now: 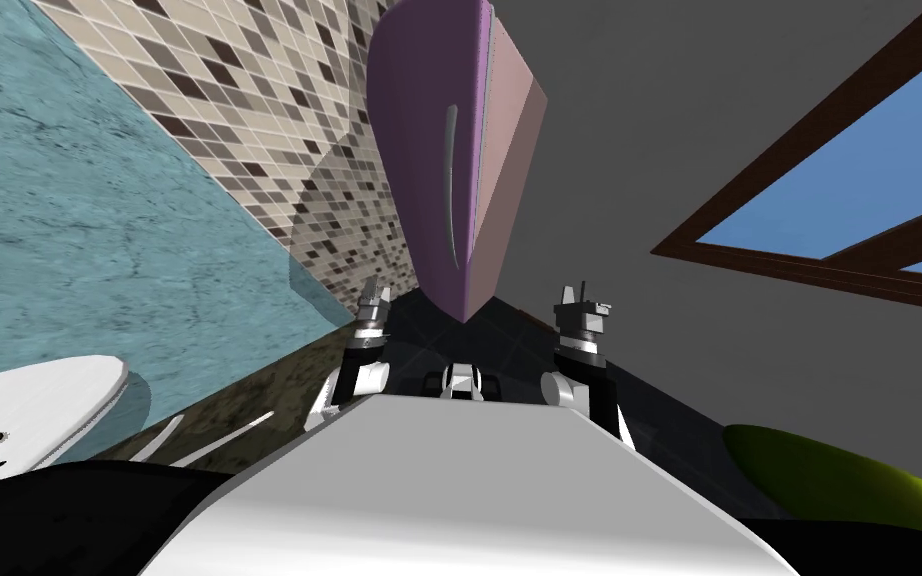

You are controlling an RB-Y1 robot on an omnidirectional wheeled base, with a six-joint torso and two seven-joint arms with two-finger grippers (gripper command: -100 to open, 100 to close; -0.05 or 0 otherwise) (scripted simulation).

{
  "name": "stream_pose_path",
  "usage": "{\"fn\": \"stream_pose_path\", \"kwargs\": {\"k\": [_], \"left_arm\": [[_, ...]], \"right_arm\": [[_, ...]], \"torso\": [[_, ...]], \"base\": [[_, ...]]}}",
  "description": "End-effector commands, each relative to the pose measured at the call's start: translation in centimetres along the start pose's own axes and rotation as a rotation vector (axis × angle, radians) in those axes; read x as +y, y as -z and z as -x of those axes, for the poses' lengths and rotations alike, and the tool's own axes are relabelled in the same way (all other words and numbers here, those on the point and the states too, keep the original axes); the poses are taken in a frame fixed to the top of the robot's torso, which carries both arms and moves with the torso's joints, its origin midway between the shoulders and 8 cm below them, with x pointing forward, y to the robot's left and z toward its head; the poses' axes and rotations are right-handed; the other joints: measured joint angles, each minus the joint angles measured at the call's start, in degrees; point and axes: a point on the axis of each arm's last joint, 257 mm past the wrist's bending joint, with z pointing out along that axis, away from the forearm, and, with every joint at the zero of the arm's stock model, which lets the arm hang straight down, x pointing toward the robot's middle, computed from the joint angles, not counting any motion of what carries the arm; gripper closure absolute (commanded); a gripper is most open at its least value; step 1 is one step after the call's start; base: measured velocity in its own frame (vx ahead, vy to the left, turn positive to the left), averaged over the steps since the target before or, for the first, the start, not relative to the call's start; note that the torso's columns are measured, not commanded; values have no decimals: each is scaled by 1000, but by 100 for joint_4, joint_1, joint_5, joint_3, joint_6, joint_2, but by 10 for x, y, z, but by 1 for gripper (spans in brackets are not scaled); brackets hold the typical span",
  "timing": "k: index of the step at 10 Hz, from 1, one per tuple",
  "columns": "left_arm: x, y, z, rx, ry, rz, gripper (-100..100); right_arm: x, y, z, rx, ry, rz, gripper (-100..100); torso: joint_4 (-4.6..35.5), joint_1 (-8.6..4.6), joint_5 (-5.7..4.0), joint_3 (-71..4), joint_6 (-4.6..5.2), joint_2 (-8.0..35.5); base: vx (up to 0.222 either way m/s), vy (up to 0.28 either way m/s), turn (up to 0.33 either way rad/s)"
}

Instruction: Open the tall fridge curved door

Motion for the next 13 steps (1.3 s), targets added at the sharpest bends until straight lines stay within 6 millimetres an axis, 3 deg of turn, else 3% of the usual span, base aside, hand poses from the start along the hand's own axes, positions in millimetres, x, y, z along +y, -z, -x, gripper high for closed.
{"fn": "stream_pose_path", "kwargs": {"k": [1,13], "left_arm": [[14,2,-3,30,-39,7,-100],[97,23,-5,116,-218,48,-100]], "right_arm": [[0,0,0,0,0,0,0],[0,0,0,0,0,0,0]], "torso": [[6,-1,0,-2,0,8],[9,9,3,-3,0,10]], "base": [[109,-51,9],[130,-56,13]]}}
